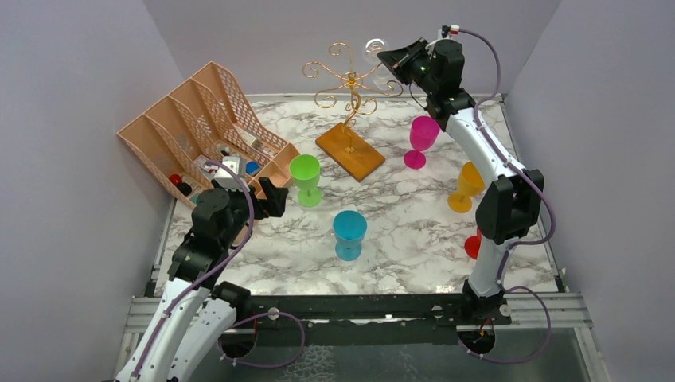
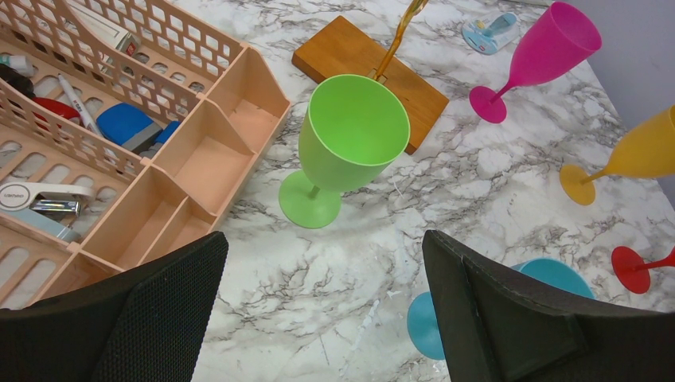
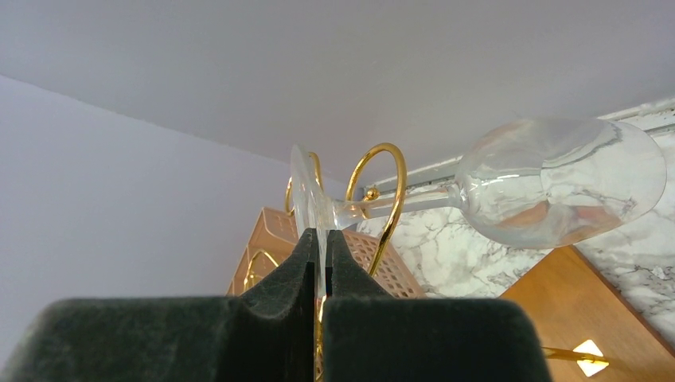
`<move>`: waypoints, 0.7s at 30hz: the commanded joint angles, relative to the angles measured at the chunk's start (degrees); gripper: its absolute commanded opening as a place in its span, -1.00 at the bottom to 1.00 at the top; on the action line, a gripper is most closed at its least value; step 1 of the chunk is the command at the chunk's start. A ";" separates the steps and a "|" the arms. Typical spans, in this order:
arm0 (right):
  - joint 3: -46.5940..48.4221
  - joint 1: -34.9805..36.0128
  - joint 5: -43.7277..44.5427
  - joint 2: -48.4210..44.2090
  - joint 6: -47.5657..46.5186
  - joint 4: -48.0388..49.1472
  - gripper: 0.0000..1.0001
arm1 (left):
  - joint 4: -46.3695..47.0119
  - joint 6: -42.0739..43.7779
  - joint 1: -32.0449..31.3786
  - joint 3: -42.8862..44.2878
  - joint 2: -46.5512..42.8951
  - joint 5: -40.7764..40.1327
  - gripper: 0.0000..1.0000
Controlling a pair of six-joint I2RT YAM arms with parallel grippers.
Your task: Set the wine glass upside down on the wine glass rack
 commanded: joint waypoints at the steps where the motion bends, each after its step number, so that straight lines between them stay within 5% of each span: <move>1: 0.36 -0.30 2.83 -1.54 1.78 5.36 -0.98 | 1.85 0.64 0.03 -0.48 -0.79 0.10 0.98; 21: -0.56 -0.39 5.12 -0.23 8.45 7.60 -0.98 | 1.85 0.72 0.05 -0.50 -1.16 0.01 0.98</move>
